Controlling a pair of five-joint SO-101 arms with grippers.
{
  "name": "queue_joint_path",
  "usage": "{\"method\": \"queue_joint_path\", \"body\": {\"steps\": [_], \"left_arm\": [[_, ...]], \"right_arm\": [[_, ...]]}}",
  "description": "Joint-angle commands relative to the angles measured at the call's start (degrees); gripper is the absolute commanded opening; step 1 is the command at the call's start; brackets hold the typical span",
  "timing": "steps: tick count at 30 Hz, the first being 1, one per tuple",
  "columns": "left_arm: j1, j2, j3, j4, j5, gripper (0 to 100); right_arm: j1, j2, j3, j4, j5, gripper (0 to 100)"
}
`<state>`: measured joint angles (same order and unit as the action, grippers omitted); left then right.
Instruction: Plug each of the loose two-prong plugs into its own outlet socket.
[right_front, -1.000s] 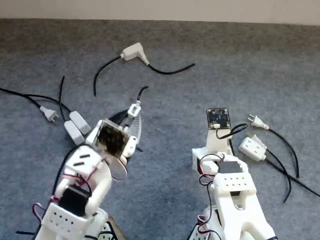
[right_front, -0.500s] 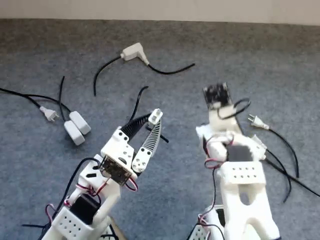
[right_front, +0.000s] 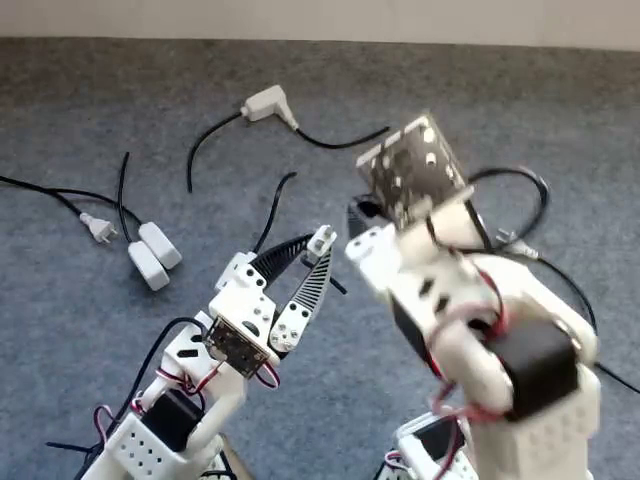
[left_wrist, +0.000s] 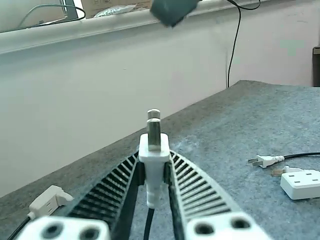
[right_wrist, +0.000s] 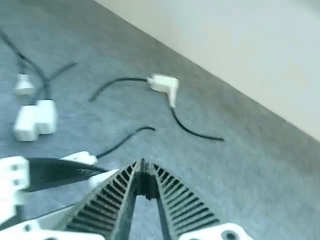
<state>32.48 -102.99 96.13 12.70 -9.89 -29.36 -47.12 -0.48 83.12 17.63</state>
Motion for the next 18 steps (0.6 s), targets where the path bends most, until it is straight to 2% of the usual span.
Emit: {"method": "queue_joint_path", "body": {"steps": [1,4,7,13,18], "left_arm": [[0.7,0.0,0.9,-1.1,0.4,1],[0.7,0.0,0.9,-1.1,0.4,1],[0.7,-0.1,0.9,-1.1,0.4,1],[0.4,-0.1,0.9,-1.1,0.4,1],[0.3,-0.2,0.9,-1.0,0.4,1]], "right_arm": [[-8.7,-1.2,-9.0,4.1,0.4,0.8],[-14.8,-1.2,-7.0,5.7,0.4,0.8],[-17.6,-1.2,0.0,3.7,0.5,0.8],[-17.1,-1.2,17.3,-9.0,1.1,0.8],[-12.4,-1.2,28.1,-19.3,7.7,0.8]]}}
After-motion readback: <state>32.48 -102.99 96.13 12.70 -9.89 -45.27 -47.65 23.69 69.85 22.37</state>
